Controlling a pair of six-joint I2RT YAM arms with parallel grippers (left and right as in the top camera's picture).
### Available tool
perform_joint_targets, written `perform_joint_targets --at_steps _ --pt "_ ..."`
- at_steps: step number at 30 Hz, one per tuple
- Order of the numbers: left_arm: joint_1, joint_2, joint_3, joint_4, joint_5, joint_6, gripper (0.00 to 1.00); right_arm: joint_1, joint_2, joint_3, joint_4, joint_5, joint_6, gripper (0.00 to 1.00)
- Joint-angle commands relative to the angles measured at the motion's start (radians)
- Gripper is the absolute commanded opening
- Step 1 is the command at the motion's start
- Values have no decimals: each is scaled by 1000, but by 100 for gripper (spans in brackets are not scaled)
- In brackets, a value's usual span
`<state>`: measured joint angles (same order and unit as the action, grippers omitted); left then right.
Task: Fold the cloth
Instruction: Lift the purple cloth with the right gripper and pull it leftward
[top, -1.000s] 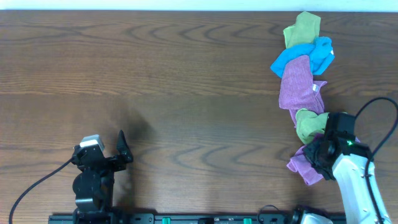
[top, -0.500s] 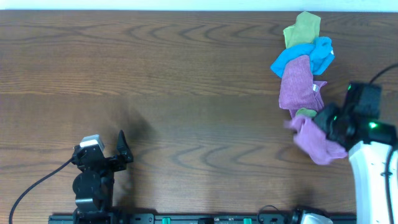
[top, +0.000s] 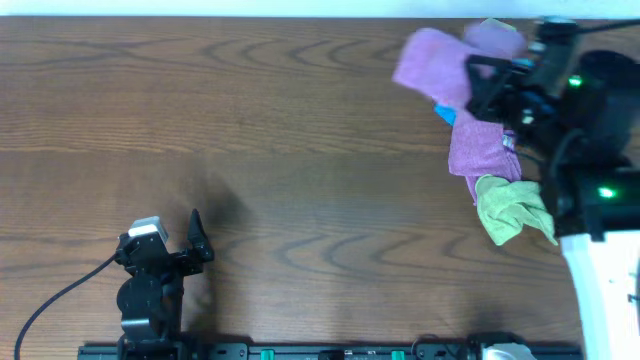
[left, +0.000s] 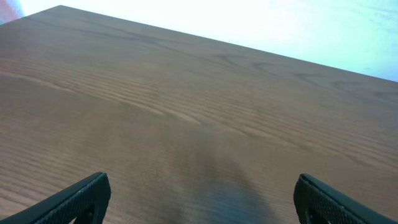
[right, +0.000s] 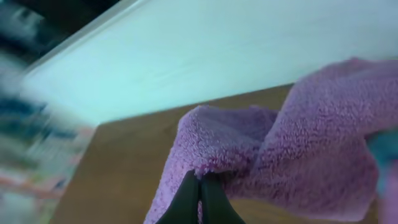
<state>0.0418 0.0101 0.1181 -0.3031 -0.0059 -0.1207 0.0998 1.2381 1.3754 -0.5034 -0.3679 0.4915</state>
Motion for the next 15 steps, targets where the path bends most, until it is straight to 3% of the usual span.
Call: perform_joint_targets --at_steps 1,7,15 --pt "-5 -6 -24 -7 3 20 95 97 88 8 22 -52 -6 1" --pt "-5 -6 -24 -7 3 20 95 230 282 18 40 -50 -6 1" --pt "-5 -6 -24 -7 3 20 95 193 312 154 56 59 -22 1"
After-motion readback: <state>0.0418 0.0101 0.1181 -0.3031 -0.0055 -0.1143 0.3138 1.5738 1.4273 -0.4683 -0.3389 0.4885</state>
